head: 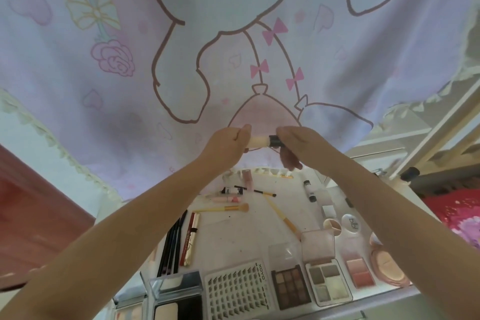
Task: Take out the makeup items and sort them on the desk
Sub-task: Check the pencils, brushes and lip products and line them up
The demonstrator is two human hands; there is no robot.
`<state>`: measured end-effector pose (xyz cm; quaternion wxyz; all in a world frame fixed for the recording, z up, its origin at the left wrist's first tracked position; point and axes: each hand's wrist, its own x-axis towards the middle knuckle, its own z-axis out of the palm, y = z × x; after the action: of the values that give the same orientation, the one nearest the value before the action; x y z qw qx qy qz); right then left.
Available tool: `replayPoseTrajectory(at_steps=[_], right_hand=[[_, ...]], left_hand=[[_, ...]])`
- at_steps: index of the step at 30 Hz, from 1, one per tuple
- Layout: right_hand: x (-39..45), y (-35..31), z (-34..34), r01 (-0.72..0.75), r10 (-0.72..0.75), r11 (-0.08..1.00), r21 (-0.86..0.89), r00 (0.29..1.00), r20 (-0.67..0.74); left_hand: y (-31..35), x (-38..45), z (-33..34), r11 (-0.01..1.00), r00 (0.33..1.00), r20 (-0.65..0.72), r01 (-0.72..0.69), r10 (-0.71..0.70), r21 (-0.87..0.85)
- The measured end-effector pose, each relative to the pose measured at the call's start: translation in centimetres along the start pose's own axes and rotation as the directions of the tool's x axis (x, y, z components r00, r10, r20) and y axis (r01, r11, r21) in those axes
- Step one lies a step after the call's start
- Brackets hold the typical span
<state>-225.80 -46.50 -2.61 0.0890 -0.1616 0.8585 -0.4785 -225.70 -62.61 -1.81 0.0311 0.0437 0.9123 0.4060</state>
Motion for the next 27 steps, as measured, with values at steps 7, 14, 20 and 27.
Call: replayPoseTrajectory(at_steps=[7, 14, 20, 27], right_hand=[[0.3, 1.6, -0.4, 0.086, -0.092, 0.987, 0.138, 0.995, 0.044], [0.4, 1.0, -1.9, 0.098, -0.086, 0.989, 0.106, 0.99, -0.112], [0.2, 1.1, -2.6, -0.026, 0.035, 0.96, 0.278, 0.999, -0.028], [-0.2, 2.4, -2.3, 0.023, -0.002, 0.974, 0.225, 0.996, -0.089]], left_hand=[[0.1, 0.2, 0.5, 0.999, 1.0, 0.025, 0.015, -0.013, -0.051], [1.1, 1.3, 0.7, 0.998, 0.999, 0.038, -0.002, 0.005, -0.064], [1.1, 1.9, 1.2, 0.989, 0.999, 0.04, 0.031, -0.025, -0.142], [0.6, 1.9, 2.5, 0.99, 0.995, 0.079, 0.063, -0.053, -0.128]])
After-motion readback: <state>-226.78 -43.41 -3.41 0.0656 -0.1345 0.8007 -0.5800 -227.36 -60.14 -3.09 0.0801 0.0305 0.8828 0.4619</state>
